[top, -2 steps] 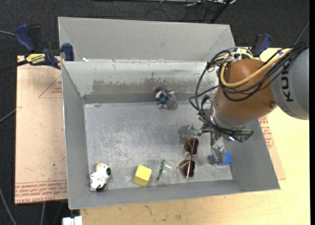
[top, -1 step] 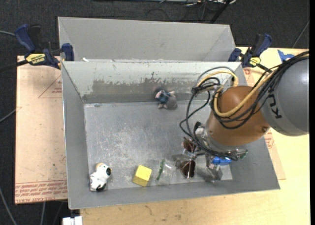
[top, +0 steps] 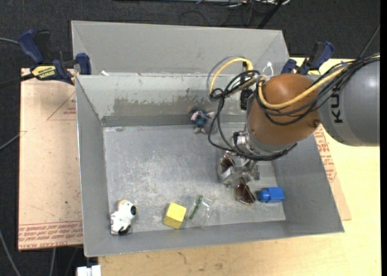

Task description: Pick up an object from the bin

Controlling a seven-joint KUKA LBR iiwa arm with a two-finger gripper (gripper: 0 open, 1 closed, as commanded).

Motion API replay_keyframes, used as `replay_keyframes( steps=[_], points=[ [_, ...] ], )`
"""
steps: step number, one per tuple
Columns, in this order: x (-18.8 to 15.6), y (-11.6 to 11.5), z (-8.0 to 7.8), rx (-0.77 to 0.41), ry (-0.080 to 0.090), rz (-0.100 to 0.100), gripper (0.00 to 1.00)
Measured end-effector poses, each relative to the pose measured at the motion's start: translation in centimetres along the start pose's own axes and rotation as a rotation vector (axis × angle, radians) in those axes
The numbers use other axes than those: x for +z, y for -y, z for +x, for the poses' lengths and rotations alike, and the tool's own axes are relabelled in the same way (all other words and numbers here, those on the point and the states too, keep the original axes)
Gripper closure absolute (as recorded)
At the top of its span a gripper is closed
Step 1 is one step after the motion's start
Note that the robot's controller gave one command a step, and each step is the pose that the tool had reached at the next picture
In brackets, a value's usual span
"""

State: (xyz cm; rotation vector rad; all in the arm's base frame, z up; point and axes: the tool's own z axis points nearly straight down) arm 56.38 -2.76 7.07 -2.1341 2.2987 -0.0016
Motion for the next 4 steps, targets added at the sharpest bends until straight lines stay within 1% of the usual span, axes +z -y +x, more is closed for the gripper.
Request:
replay_keyframes(
  steps=[2,3,4],
  points=[
    [-0.3,-0.1,0.0,0.000,0.001,-0.003,1.00],
    [-1.7,-0.3,-0.1,0.001,0.001,-0.009,1.00],
    [-3.4,-0.2,-0.1,0.002,0.001,-0.007,1.00]
  ],
)
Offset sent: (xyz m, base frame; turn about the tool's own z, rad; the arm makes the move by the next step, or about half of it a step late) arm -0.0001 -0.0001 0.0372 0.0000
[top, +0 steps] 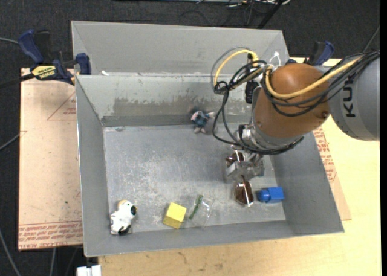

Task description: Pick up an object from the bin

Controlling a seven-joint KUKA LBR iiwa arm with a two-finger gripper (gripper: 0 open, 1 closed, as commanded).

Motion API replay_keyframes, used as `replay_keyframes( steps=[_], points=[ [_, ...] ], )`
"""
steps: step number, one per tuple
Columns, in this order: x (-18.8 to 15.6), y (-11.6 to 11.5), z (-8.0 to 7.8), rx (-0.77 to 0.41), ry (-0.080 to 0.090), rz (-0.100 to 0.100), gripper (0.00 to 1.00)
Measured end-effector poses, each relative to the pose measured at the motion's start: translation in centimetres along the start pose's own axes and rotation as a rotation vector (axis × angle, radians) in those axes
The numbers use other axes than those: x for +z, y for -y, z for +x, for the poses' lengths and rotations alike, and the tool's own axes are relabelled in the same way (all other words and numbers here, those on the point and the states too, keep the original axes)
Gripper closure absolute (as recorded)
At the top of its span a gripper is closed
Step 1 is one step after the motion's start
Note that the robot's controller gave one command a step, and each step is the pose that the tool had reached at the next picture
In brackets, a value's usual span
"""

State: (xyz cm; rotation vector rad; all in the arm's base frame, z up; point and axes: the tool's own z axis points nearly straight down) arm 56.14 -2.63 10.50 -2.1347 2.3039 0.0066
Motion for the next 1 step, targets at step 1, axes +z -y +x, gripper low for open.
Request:
replay_keyframes(
  steps=[1],
  points=[
    [-1.52,0.07,-0.03,0.001,0.000,0.005,1.00]
  ],
)
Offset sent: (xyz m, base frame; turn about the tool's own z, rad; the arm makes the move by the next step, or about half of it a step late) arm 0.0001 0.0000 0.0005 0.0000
